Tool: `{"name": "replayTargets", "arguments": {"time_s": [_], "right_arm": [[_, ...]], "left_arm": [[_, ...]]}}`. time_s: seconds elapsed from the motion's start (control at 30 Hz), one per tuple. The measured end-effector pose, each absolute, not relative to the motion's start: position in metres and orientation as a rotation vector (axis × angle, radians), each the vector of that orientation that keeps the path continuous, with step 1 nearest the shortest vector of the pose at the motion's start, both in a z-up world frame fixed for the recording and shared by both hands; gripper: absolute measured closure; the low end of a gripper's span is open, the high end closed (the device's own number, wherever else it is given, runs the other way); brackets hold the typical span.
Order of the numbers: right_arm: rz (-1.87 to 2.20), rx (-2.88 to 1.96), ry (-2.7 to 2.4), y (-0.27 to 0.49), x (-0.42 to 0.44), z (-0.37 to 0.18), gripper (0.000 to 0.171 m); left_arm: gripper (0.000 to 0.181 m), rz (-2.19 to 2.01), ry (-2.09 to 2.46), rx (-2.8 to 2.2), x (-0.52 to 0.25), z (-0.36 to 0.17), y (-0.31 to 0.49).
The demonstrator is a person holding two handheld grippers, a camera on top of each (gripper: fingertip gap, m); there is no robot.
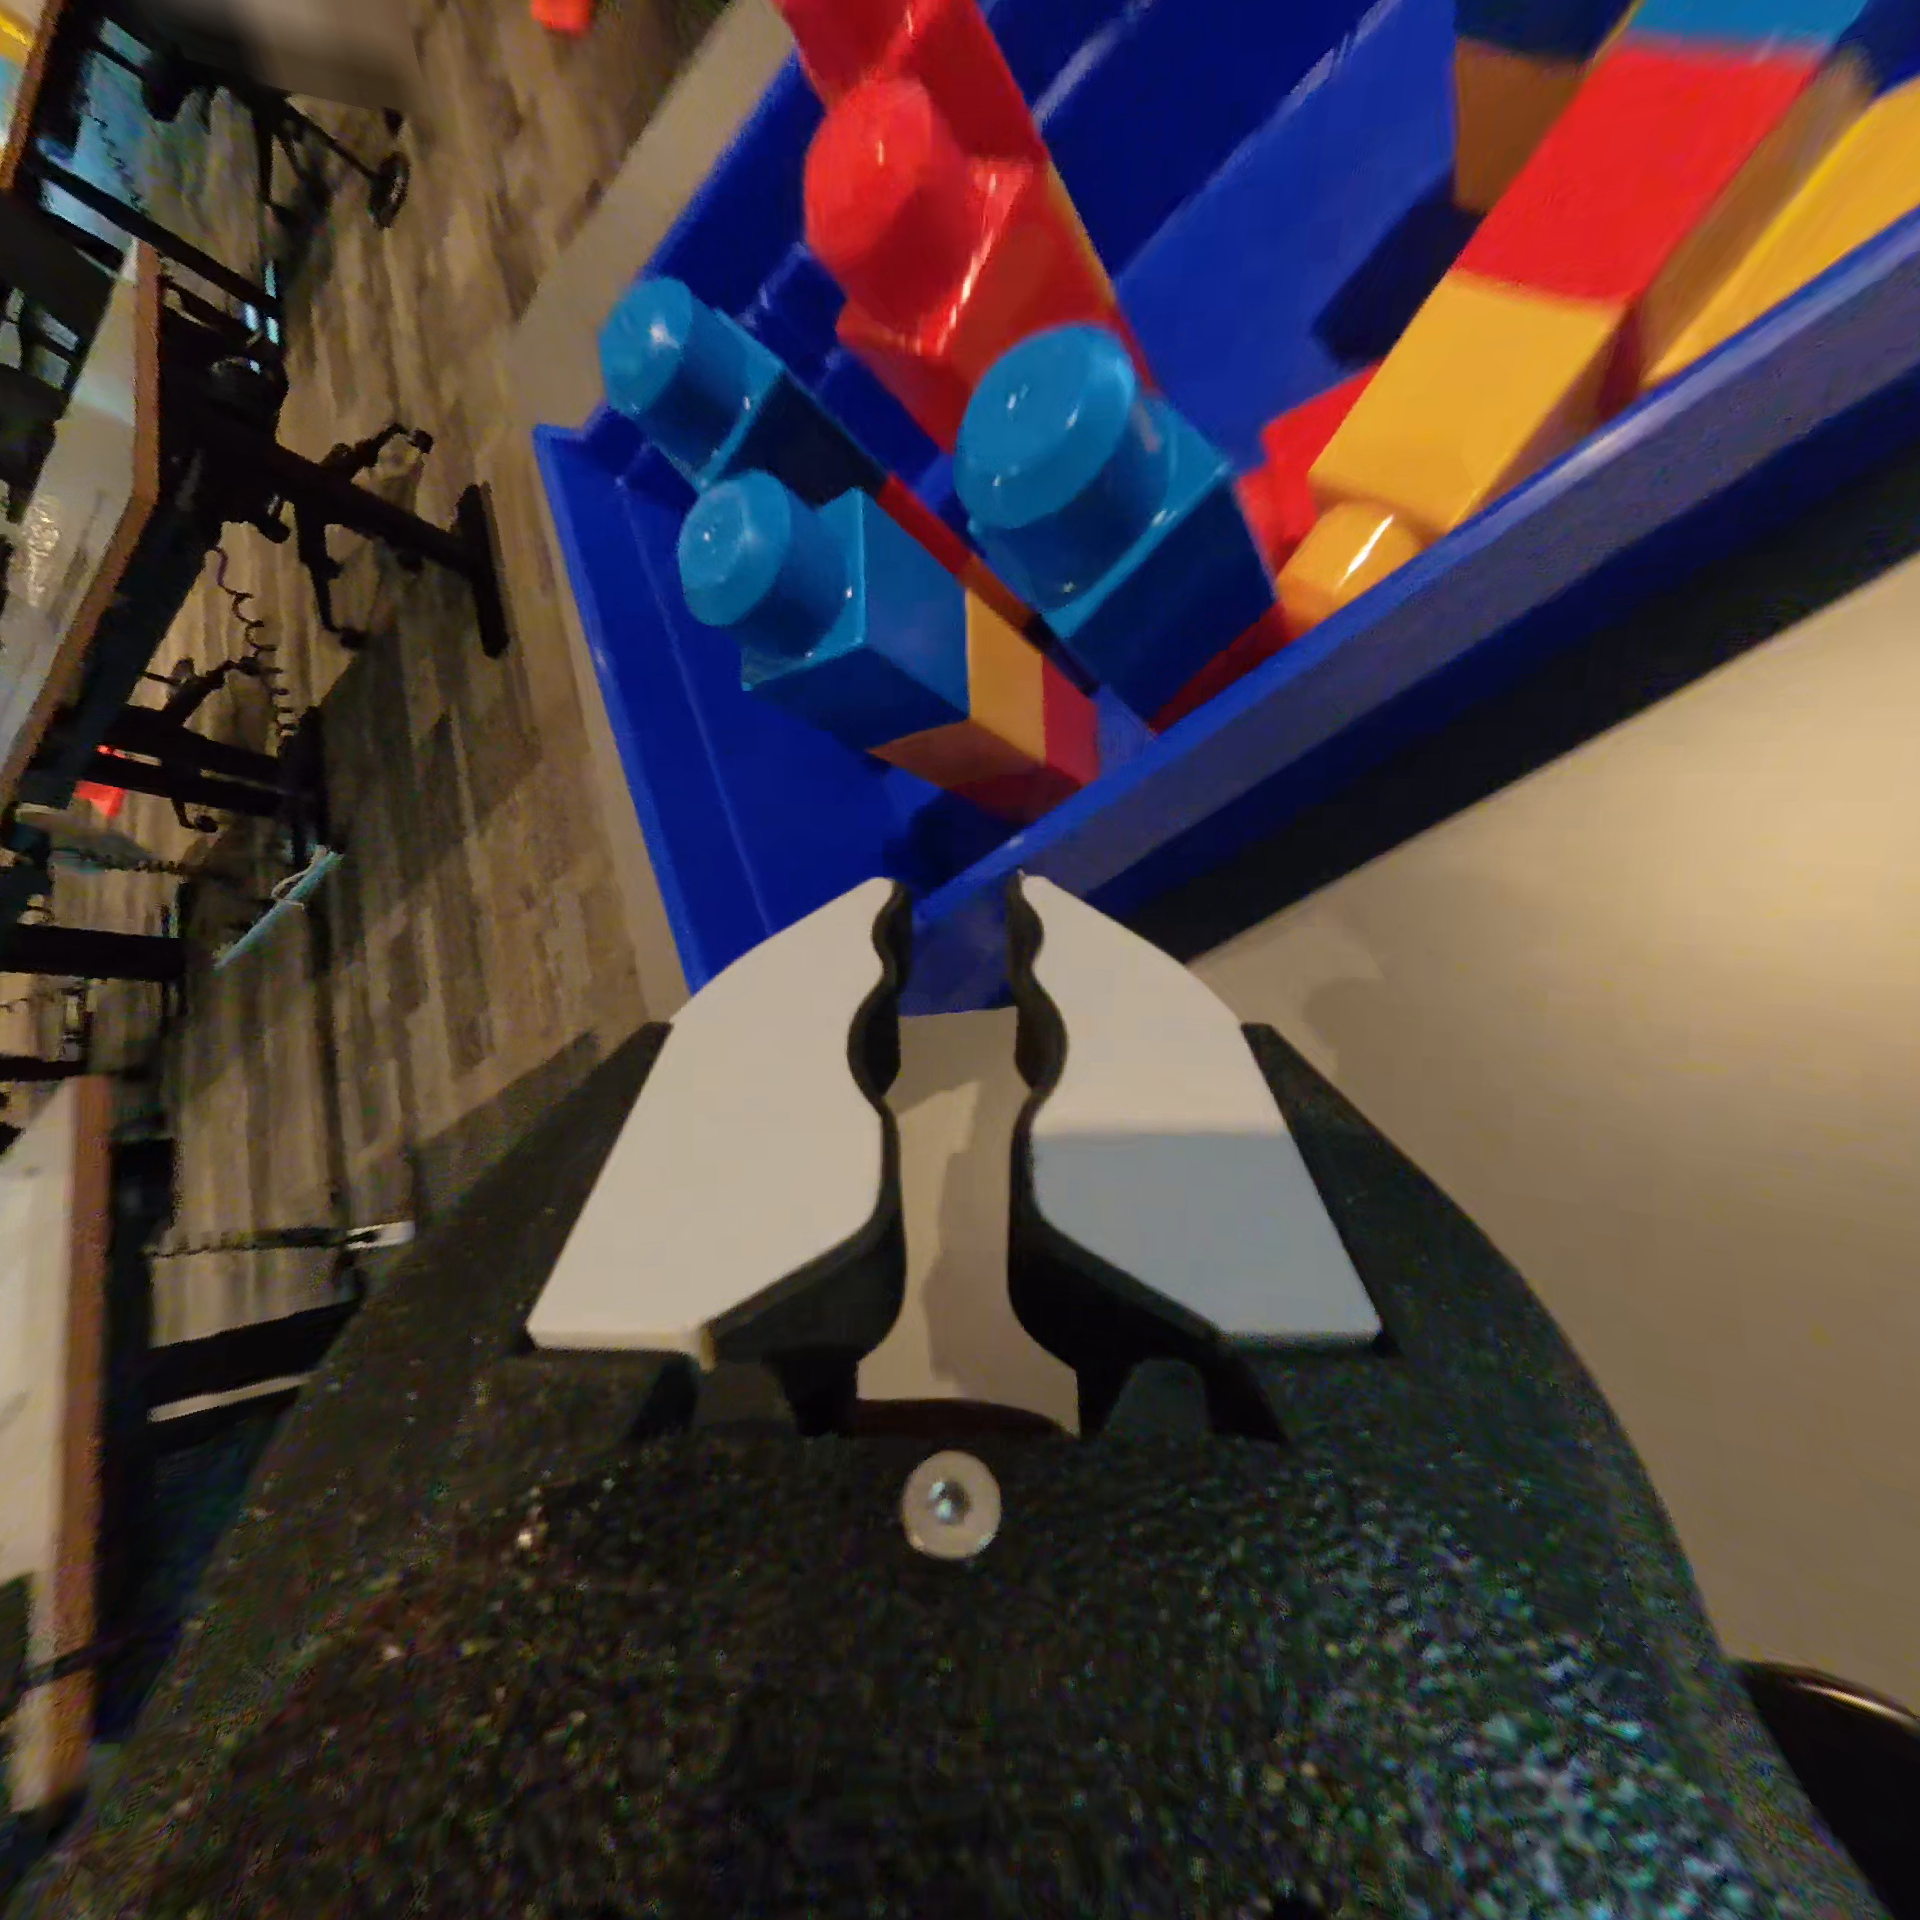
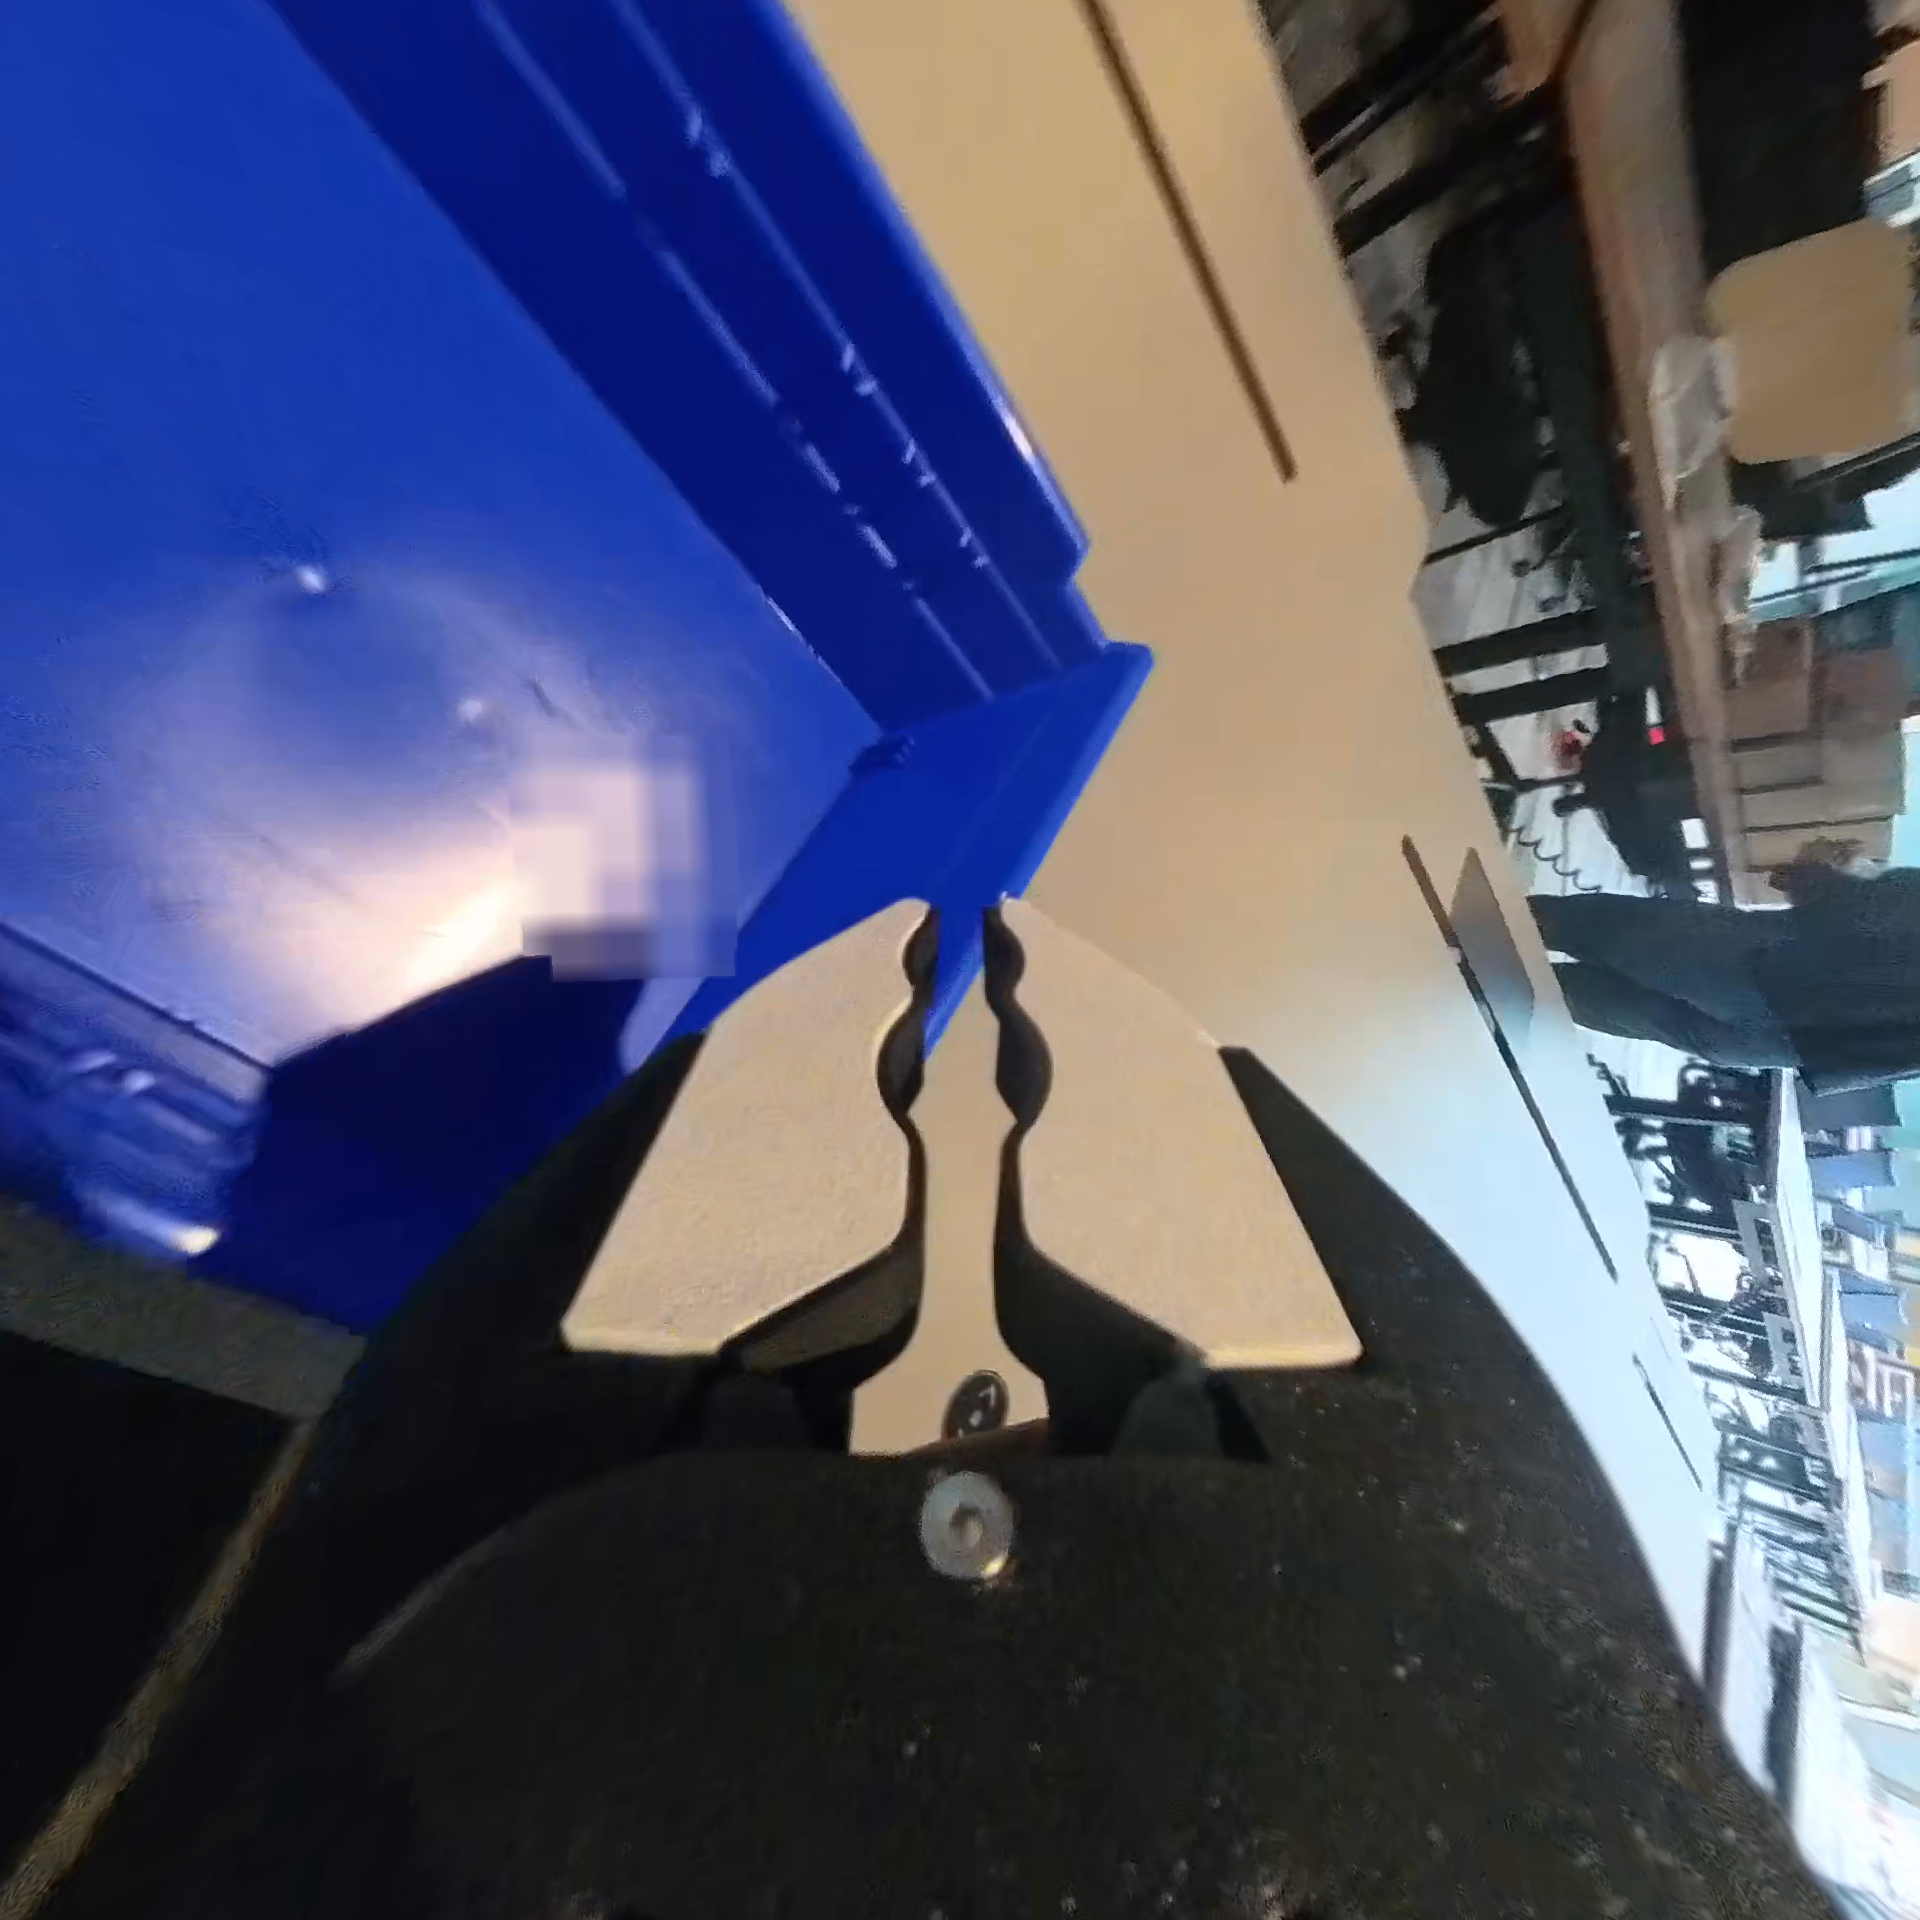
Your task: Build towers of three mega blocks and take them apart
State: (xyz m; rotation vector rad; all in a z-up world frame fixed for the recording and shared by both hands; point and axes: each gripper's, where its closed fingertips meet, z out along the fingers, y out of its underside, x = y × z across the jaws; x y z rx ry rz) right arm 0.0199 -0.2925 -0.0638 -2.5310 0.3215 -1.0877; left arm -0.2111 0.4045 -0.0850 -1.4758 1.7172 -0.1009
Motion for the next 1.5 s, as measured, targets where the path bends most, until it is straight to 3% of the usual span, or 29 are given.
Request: {"name": "replayTargets", "arguments": {"time_s": [0.17, 0.37, 0.5, 0.67, 0.77, 1.5], "right_arm": [[-0.979, -2.336, 0.245, -0.265, -0.037, -0.041, 0.155], [-0.646, -2.344, -0.005, -0.208, -0.130, -0.069, 0.136], [-0.731, -2.409, -0.075, -0.197, -0.137, -0.089, 0.124], [-0.874, -2.465, -0.070, -0.201, -0.114, -0.103, 0.140], [-0.893, -2.474, -0.067, -0.207, -0.103, -0.108, 0.137], [-1.344, -2.405, 0.099, -0.297, 0.005, -0.101, 0.133]], "left_arm": [[0.153, -0.349, 1.632, -1.401, -0.204, -0.053, 0.337], [0.144, -0.614, 1.857, -1.072, -0.155, -0.047, 0.207], [0.142, -0.418, 1.941, -1.048, -0.119, -0.067, 0.208], [0.155, -0.178, 2.011, -1.084, -0.104, -0.102, 0.233], [0.159, -0.212, 1.966, -1.094, -0.108, -0.102, 0.236], [0.150, -0.076, 2.052, -1.148, -0.259, -0.100, 0.281]]}}
